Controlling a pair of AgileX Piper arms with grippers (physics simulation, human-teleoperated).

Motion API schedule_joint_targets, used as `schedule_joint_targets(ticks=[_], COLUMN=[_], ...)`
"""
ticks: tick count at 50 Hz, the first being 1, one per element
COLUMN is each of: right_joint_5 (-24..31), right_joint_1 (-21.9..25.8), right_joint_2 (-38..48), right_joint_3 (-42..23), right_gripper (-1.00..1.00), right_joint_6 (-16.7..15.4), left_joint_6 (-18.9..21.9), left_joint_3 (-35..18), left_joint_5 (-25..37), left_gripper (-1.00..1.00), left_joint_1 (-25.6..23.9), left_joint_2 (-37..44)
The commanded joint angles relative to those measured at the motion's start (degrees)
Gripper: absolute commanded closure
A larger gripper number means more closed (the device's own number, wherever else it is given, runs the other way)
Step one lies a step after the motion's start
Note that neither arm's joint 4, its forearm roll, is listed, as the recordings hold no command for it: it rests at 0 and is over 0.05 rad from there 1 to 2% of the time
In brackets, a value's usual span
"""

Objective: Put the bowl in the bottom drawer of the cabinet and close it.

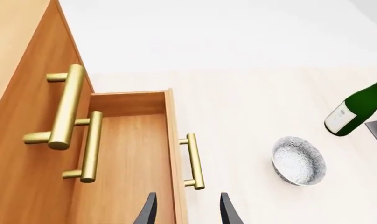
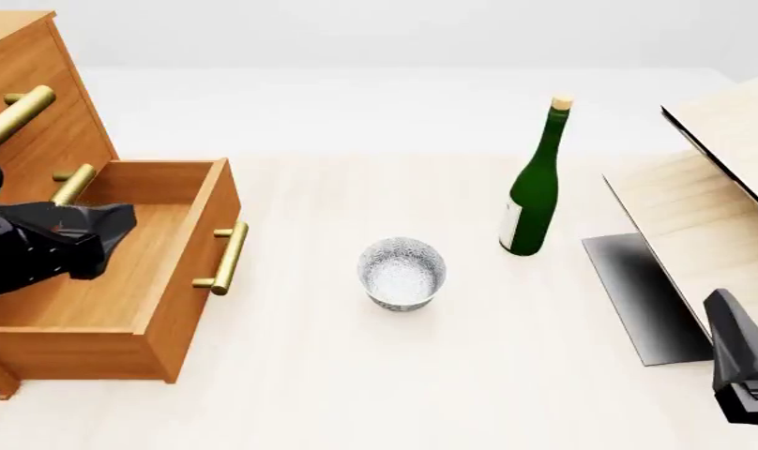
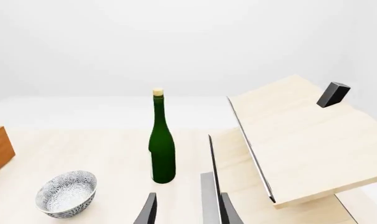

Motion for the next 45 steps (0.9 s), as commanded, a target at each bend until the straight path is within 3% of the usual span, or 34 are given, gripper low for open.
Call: schedule_joint_targets(ticks=[1,45], right_joint_5=[0.0,0.0], right_joint_1=[0.0,0.0], right_joint_2=[0.0,0.0], right_joint_3=[0.0,0.0], right_gripper=[-1.00,-1.00], right_joint_6=[0.0,0.0], left_joint_6=[-0.7,-0.9], left_joint_3=[0.0,3.6], left_joint_5=[-2.0,-11.2], left_gripper=[-1.00,-1.00], left_joint_1=[0.0,1.1], left_joint_2=[3.9,18.6])
